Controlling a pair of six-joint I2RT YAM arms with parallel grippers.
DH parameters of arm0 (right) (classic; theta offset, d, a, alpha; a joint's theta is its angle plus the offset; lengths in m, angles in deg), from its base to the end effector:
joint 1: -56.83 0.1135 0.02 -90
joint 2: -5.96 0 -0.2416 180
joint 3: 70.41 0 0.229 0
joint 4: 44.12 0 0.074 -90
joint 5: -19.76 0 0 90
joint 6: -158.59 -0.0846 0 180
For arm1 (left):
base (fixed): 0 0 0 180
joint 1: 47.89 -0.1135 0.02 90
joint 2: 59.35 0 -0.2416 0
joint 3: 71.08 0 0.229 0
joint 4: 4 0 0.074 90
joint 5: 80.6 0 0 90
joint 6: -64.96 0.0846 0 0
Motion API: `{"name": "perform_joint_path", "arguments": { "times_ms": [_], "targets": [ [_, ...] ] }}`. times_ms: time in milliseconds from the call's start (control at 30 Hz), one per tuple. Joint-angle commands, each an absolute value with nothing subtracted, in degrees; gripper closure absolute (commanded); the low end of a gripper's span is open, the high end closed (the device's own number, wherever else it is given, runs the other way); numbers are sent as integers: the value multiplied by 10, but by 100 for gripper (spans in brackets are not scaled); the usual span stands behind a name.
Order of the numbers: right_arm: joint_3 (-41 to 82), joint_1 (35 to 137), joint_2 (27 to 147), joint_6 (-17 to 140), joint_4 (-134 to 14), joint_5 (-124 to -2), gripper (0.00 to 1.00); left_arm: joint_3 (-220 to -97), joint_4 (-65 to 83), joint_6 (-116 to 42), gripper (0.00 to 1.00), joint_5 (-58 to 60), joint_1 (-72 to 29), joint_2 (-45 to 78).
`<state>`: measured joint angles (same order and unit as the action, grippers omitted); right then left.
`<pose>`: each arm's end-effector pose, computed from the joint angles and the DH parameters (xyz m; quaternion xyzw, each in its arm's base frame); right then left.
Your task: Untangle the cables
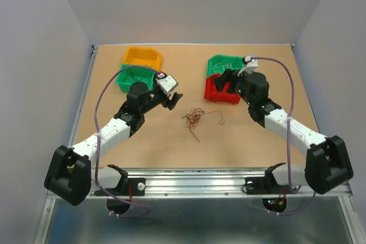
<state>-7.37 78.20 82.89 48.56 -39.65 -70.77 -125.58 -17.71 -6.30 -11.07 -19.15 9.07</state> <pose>0.3208 0.1247 0.2679 -0.0059 0.7628 0.2253 0.6062 0.2547 -0.1734 0.2825 0.3955 0.5876 -0.1859 0.6810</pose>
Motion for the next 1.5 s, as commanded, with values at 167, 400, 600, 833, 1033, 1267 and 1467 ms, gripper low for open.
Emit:
{"name": "perform_joint_path", "arguments": {
  "times_ms": [167,400,600,833,1033,1267,1467],
  "targets": [
    [-202,815,725,523,-460,-665,13,-1304,-142,-7,9,-203,-191,150],
    [-224,831,717,531,-489,-692,21,-1377,-31,15,4,-192,-161,230],
    [-251,831,677,528,-489,-700,23,-1446,53,15,13,-163,-139,320],
    [-275,831,626,527,-489,-725,23,-1505,139,15,20,-203,-137,391],
    [-291,831,590,526,-489,-731,24,-1553,191,13,46,-211,-136,459],
    [-293,830,608,543,-479,-676,30,-1551,203,33,100,-250,-136,421],
    [-296,832,668,572,-411,-561,29,-1486,132,13,100,-246,-137,299]
  ]
}}
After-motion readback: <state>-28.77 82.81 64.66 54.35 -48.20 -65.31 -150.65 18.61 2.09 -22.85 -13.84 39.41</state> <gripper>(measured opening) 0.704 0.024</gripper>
